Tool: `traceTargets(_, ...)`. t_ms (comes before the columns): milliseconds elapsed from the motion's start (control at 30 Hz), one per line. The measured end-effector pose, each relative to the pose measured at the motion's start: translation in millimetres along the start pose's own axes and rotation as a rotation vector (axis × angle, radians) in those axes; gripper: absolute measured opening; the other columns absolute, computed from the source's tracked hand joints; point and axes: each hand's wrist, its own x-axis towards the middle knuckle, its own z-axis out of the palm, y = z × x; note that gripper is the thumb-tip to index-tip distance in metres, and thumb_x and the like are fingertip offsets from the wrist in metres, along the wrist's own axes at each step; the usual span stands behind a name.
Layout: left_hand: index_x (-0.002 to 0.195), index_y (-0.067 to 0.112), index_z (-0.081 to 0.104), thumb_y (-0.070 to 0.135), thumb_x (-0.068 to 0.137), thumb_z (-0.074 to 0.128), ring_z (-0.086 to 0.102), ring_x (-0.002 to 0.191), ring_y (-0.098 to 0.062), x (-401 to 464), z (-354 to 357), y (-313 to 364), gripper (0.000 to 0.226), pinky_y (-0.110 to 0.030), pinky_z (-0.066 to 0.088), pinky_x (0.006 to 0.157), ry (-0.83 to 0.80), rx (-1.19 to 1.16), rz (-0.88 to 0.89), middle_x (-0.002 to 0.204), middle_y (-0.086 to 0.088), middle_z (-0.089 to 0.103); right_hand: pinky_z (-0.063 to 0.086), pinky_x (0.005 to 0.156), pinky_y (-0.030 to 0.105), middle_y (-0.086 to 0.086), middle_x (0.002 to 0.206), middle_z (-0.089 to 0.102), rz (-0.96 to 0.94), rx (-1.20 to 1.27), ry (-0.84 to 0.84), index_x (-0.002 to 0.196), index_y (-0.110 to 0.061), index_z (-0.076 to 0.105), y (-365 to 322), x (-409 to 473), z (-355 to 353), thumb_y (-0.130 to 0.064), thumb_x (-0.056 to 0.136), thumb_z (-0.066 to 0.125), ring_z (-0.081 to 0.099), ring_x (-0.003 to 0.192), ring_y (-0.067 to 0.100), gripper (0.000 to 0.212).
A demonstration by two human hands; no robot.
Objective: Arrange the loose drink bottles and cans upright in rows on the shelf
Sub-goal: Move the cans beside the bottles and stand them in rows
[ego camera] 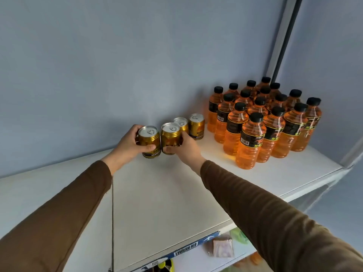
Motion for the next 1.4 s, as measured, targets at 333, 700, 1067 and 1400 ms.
traceTargets(333,0.126,0.018,0.050,0.011,0.071,0.088,0.058,0.112,-0.016,19.0,-35.4,-22.8,0.068,-0.035,0.049,0.096,0.014,0.113,-0.079,0.119,0.002,0.062,0.053,0.087,0.036,0.000,0.111,0.067,0.010,-0.105,-0.024,0.119,-0.015,0.056,1.9,35.4,44.0,-0.035,0.068,0.088,0.063,0.101,0.021,0.063)
traceTargets(700,0.127,0.009,0.049,-0.003,0.072,0.084,0.059,0.109,-0.017,30.6,-46.5,-30.6,0.067,-0.026,0.050,0.088,-0.028,0.134,-0.130,0.116,-0.003,0.061,0.052,0.089,0.037,0.004,0.117,0.064,0.006,-0.159,-0.056,0.122,-0.013,0.052,4.3,53.9,56.1,-0.028,0.070,0.087,0.062,0.107,0.024,0.064)
traceTargets(1067,0.129,0.017,0.046,0.004,0.073,0.086,0.056,0.120,-0.023,44.1,-50.7,-32.2,0.071,-0.044,0.048,0.104,-0.101,0.225,-0.188,0.125,-0.005,0.059,0.052,0.090,0.040,0.009,0.119,0.061,0.001,-0.233,-0.098,0.122,-0.011,0.049,-1.2,59.5,57.1,-0.029,0.070,0.086,0.061,0.108,0.030,0.066)
traceTargets(1400,0.132,0.021,0.045,0.004,0.072,0.087,0.053,0.124,-0.026,47.2,-57.4,-31.2,0.076,-0.049,0.046,0.106,-0.151,0.289,-0.220,0.127,-0.003,0.058,0.052,0.091,0.040,0.010,0.121,0.060,0.006,-0.228,-0.093,0.127,-0.010,0.047,-7.1,52.8,57.2,-0.025,0.072,0.085,0.061,0.110,0.030,0.068)
